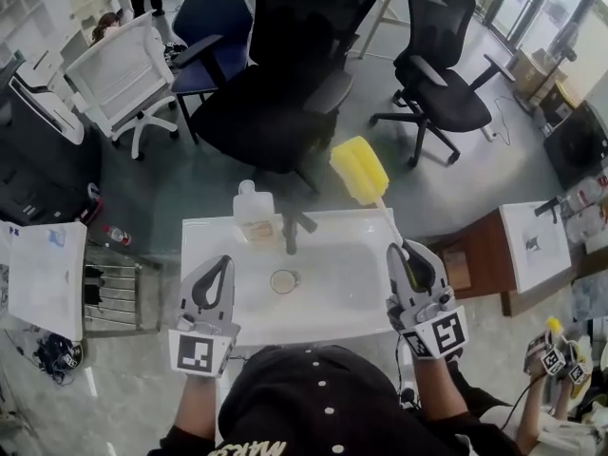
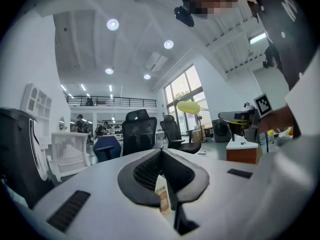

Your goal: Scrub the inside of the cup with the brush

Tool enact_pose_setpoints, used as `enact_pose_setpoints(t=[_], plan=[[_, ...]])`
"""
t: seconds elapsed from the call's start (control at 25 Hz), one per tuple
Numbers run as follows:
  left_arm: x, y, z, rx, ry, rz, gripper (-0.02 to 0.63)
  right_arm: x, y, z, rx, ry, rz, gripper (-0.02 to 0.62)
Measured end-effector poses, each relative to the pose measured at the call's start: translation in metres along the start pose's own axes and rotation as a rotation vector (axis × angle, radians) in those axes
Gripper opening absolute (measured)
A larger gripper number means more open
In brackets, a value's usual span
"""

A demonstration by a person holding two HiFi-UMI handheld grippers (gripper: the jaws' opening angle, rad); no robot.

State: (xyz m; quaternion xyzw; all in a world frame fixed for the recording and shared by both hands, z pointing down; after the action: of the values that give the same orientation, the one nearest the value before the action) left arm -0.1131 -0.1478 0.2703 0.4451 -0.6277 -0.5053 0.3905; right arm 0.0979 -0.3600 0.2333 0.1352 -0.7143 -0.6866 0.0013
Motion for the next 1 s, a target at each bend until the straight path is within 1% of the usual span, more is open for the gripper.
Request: enact_pose_setpoints(t=[0.16,0.32,0.4,0.64,1.0], plan=[[-0.009,-0.019,0.002,0.018,-0.036,-0.035,0.026,-0.007,-0.015,-0.006,-0.016,0.046,-0.061,0.049],[-0.013,-0.022,0.002,0.056,-0.060,-0.018,0.026,-0.013,-0.015,-0.015,-0.024,0.089,-0.082,0.049],[-0.013,-0.025,0.002,0.069,-0.068,-0.026,0.026,-0.013,-0.016,-0.017,-0.028,0.104,-0.083,0.049],[-0.009,-0.027,-0.003,0.068,-0.079,-0.027,0.026,-0.012,-0.016,-0.026,-0.038,0.141,-0.075,0.049],[-0.008,-0.029,0.003,0.053,-0.105,-0.027,0.026,-0.007,-0.016,-0.029,-0.053,0.152,-0.066,0.049]])
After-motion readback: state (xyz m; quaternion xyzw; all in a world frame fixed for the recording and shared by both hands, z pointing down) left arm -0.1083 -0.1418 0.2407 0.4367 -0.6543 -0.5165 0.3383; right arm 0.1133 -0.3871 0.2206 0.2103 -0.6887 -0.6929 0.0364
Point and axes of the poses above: the fingertips, and each gripper's own axes: x forward along the fingers, z to its left, y out of its underside, the point moved 4 cm from there along -x, backward along the fingers, and after that the axes turned 7 degrees about x, right-handed, at the moved point
